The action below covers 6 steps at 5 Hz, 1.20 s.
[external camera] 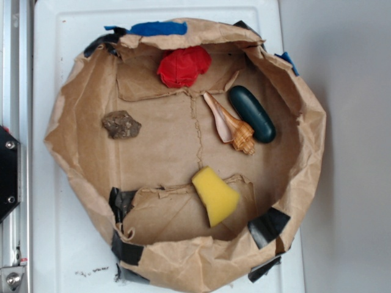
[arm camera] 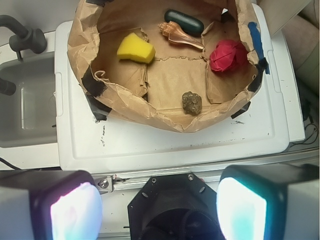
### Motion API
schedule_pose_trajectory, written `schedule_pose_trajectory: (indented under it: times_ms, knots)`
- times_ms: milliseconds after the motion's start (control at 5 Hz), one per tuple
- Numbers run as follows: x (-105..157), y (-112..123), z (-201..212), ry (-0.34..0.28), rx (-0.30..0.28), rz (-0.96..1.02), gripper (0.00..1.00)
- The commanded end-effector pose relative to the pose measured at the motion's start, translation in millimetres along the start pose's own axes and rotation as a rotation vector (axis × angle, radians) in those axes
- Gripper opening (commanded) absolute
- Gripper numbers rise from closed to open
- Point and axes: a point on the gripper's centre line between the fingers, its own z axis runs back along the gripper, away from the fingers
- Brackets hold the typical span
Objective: Grab the green sponge.
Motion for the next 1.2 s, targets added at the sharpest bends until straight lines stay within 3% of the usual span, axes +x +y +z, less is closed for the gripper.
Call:
schedule_pose_trajectory:
  times_ms: [0, 400, 600, 800, 1000]
  knots:
    - [0, 0, 0, 0.0, 0.0, 0.0, 1.0]
    - [46, -18, -9, -0.016, 0.024, 0.081, 1.0]
    - [67, -21, -19, -0.037, 0.036, 0.028, 1.0]
    - [86, -19, -29, -0.037, 0.039, -0.045, 1.0]
    - [99, -17, -42, -0.048, -0.011, -0.291, 1.0]
